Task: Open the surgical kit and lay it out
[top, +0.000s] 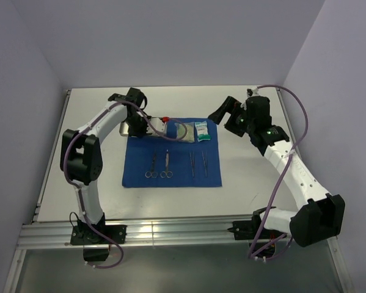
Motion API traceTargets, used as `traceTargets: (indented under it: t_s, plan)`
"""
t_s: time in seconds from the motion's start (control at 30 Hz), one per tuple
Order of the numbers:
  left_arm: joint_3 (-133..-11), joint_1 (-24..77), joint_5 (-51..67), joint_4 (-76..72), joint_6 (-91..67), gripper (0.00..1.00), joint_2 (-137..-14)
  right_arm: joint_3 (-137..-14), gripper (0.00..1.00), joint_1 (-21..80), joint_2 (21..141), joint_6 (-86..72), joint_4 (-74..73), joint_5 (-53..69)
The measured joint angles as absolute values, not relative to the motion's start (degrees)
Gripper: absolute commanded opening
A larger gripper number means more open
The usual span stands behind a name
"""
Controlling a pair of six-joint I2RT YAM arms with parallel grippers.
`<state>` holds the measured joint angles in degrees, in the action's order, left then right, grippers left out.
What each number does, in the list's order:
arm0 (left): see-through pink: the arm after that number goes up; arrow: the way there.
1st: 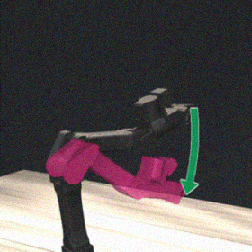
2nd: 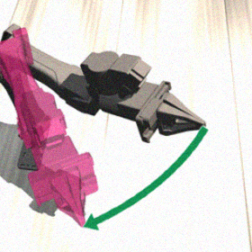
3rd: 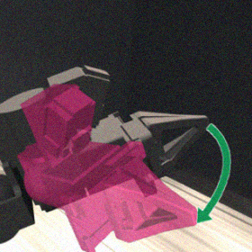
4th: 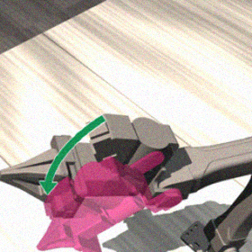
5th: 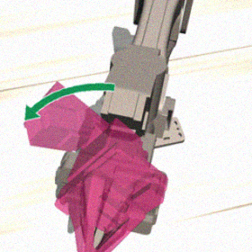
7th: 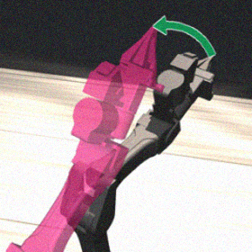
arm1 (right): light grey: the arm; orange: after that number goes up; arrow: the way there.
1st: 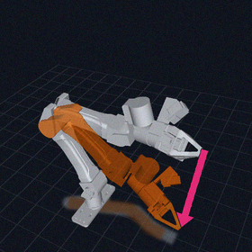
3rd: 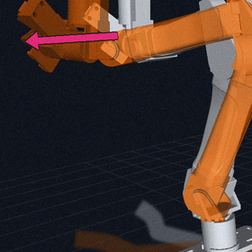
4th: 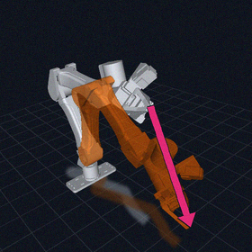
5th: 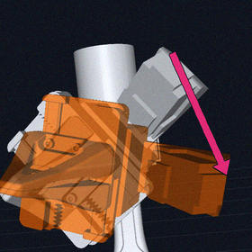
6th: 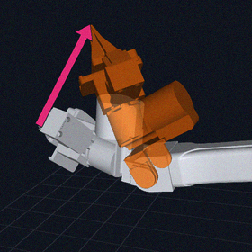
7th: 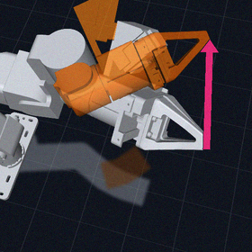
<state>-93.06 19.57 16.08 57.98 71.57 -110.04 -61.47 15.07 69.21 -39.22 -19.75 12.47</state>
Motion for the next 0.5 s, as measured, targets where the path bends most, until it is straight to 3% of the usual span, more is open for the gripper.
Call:
traceTargets:
  t_s: [0.5]
  plan:
    - [-110.37,19.29,17.3,65.71,78.46,0.0,-125.34,-59.59,1.0,13.37,69.14,-37.95,-21.02,14.68]
